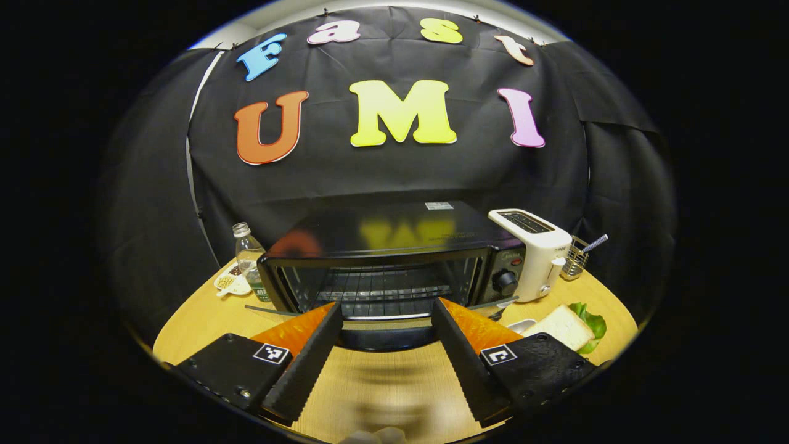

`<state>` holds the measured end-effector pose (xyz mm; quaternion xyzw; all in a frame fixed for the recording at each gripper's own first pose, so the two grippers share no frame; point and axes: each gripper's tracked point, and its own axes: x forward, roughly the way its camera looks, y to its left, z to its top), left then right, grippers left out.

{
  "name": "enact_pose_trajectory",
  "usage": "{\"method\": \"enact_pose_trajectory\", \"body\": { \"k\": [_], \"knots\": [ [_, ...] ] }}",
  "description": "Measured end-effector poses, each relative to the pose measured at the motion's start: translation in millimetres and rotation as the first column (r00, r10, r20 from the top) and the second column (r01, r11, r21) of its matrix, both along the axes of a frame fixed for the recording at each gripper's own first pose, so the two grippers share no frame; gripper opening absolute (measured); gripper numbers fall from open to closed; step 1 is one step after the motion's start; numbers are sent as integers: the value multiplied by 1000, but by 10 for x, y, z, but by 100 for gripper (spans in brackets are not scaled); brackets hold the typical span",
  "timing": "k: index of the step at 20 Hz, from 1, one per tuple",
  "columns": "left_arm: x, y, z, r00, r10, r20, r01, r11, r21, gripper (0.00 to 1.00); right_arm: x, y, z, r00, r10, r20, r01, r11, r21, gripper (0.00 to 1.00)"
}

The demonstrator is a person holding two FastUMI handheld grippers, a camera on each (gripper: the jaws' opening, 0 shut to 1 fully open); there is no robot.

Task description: Open the electric oven with the left hand, put the food in, and close the electric oven.

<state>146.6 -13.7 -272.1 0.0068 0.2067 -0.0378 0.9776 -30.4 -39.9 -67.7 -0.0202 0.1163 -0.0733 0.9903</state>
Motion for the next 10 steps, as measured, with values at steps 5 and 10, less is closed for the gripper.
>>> {"method": "enact_pose_trajectory", "body": {
  "k": [5, 10],
  "knots": [
    [-329, -9, -212, 998, 2, -57, -2, 1000, -4, 97, -25, 48, -113, 999, 23, -24, -23, 1000, 13, 100],
    [-614, -7, -497, 989, 3, -146, -5, 1000, -11, 96, -43, 71, -207, 998, 38, -44, -38, 999, 4, 100]
  ]
}}
